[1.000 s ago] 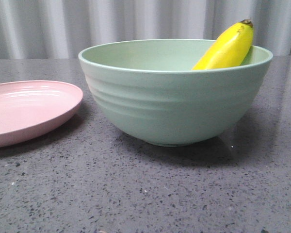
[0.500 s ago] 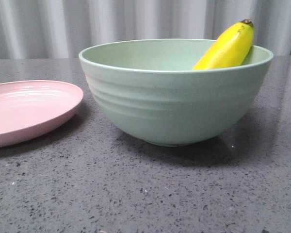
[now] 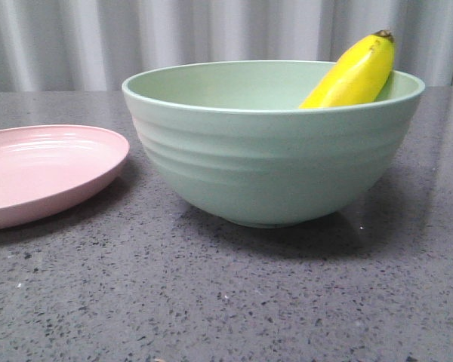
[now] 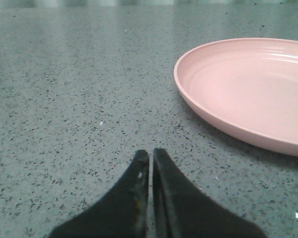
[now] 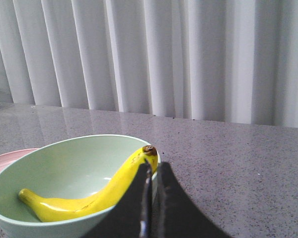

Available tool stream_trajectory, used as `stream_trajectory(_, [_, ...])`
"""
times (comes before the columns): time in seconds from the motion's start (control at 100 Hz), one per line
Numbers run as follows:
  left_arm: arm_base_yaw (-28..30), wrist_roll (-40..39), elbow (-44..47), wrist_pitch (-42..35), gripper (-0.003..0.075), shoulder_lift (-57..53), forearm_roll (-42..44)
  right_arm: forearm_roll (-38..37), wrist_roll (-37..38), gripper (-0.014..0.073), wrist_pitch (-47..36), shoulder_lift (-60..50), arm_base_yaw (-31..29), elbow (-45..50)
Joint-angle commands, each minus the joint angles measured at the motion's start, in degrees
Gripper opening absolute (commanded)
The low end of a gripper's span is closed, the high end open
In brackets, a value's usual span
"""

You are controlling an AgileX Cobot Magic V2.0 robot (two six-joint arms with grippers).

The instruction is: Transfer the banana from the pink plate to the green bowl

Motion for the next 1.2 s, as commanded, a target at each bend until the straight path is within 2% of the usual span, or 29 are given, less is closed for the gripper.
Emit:
stream_trajectory(0.0, [0.05, -0.70, 0.59, -3.43, -0.0020, -1.67, -0.23, -2.57, -0.66, -0.0064, -3.53, 0.55, -0.84, -1.10])
stream_trajectory(0.08, [0.05, -0.70, 0.59, -3.43, -0.0020, -1.67, -0.23, -11.62, 4.03, -0.0064, -4.56, 0.55, -2.17, -0.43])
stream_trajectory(0.23, [0.05, -0.70, 0.59, -3.43, -0.0020, -1.67, -0.23, -35.08, 29.70, -0.0064, -5.07, 0.55, -5.25, 0.95])
stream_trajectory(0.29, [0.05, -0.70, 0.59, -3.43, -0.0020, -1.67, -0.23, -43.49, 37.84, -0.0064, -6.10, 0.55, -6.76, 2.14])
stream_trajectory(0.39, [0.05, -0.70, 0.59, -3.43, -0.0020, -1.67, -0.23, -53.45, 49.68, -0.0064, -11.90, 0.55, -9.45, 5.43])
stream_trajectory(0.51, [0.05, -0.70, 0.59, -3.43, -0.0020, -1.67, -0.23, -59.75, 59.37, -0.0064, -21.71, 0.32, -13.76, 11.68])
stream_trajectory(0.56, [0.05, -0.70, 0.59, -3.43, -0.0020, -1.67, -0.23, -60.39, 61.25, -0.0064, -23.20, -0.69, -15.54, 13.87])
stream_trajectory(0.6, [0.05, -0.70, 0.59, -3.43, -0.0020, -1.67, -0.23, -61.90, 61.89, -0.0064, -18.02, -2.08, -16.93, 13.39])
stream_trajectory(0.76, [0.05, -0.70, 0.59, -3.43, -0.0020, -1.67, -0.23, -64.32, 62.20, -0.0064, -14.09, -5.79, -22.51, 13.60])
stream_trajectory(0.89, [0.05, -0.70, 0.59, -3.43, -0.0020, -1.67, -0.23, -64.45, 62.20, -0.0064, -6.74, -8.94, -25.99, 13.60])
stream_trajectory(1.05, [0.05, -0.70, 0.59, -3.43, -0.0020, -1.67, -0.23, -64.45, 61.36, -0.0064, 3.82, -10.13, -26.60, 13.60])
stream_trajectory(1.19, [0.05, -0.70, 0.59, -3.43, -0.0020, -1.67, -0.23, -64.45, 61.36, -0.0064, 8.96, -10.13, -26.60, 13.60])
